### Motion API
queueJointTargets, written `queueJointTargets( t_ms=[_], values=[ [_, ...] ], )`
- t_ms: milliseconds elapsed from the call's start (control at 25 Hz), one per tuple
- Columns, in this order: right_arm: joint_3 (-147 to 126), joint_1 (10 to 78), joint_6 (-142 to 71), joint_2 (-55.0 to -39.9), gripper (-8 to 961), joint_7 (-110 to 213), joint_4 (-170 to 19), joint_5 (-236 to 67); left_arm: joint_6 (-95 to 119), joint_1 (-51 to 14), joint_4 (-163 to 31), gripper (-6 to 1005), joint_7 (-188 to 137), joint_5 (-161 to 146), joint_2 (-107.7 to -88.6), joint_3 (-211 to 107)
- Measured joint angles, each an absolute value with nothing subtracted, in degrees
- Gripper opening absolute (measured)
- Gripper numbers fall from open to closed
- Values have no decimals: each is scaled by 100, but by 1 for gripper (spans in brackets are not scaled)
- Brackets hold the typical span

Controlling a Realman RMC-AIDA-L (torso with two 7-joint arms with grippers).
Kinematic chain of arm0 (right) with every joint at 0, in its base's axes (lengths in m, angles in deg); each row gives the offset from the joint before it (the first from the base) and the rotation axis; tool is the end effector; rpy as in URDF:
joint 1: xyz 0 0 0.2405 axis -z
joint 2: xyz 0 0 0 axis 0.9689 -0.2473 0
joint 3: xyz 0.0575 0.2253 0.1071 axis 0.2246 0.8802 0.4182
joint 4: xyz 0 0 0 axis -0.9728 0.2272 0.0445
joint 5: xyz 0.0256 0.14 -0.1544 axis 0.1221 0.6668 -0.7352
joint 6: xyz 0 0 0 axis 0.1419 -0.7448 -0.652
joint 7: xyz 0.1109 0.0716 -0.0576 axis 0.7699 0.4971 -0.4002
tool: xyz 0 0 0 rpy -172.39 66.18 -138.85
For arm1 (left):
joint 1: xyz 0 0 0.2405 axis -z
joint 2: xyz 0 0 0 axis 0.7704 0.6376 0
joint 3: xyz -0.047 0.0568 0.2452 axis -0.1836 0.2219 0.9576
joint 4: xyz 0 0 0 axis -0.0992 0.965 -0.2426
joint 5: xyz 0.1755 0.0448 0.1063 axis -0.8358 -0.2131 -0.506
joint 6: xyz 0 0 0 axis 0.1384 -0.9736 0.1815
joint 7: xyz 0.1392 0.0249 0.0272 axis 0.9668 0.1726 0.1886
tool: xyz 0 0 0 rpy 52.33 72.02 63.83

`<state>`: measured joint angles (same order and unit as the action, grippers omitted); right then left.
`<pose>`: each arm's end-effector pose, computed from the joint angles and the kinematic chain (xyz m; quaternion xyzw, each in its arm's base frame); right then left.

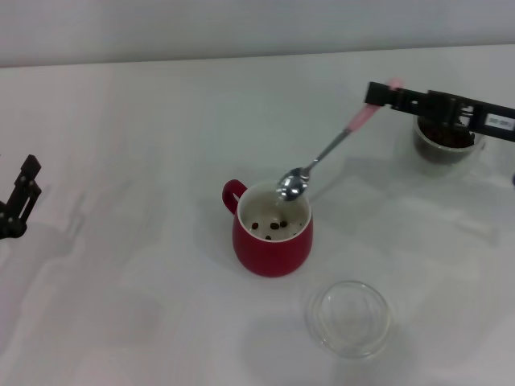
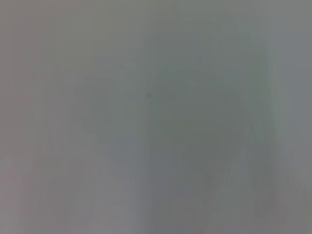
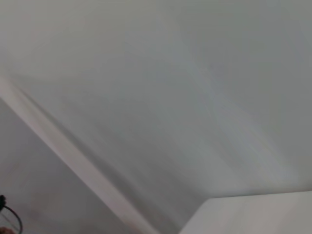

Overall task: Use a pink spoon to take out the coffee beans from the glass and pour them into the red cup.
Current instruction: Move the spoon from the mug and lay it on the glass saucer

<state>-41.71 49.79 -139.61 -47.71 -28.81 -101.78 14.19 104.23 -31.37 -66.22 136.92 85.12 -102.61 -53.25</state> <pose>0.2785 0.3180 0.0499 -0.8041 0.4233 0.4089 0.0836 -0.3382 0.2647 -0.0184 -0.7706 -0.1715 -0.3321 0.5162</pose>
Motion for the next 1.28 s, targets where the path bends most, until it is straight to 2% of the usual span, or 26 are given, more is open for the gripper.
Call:
queueJointTargets(
  t_ms=[240,560,880,1280],
  values=[
    [-4153,5272,-14074,-4482,213,-2857,-10363,1461,10413,-3112,-6595,547,13692,8522,-10256,-5322],
    [-4148,5654,-14162,-4311,215,-2688,-10404,1491,10426,-3093,-6584,546,13692,8523,-10244,-5307],
    [-4289,5857,-14266,-4394,217,-2498,-10351,1308,10417,-3079,-6575,546,13692,8523,-10237,-5324],
    [-4455,5965,-14300,-4622,219,-2463,-10350,797,10410,-3058,-6574,546,13692,8523,-10235,-5312]
  ],
)
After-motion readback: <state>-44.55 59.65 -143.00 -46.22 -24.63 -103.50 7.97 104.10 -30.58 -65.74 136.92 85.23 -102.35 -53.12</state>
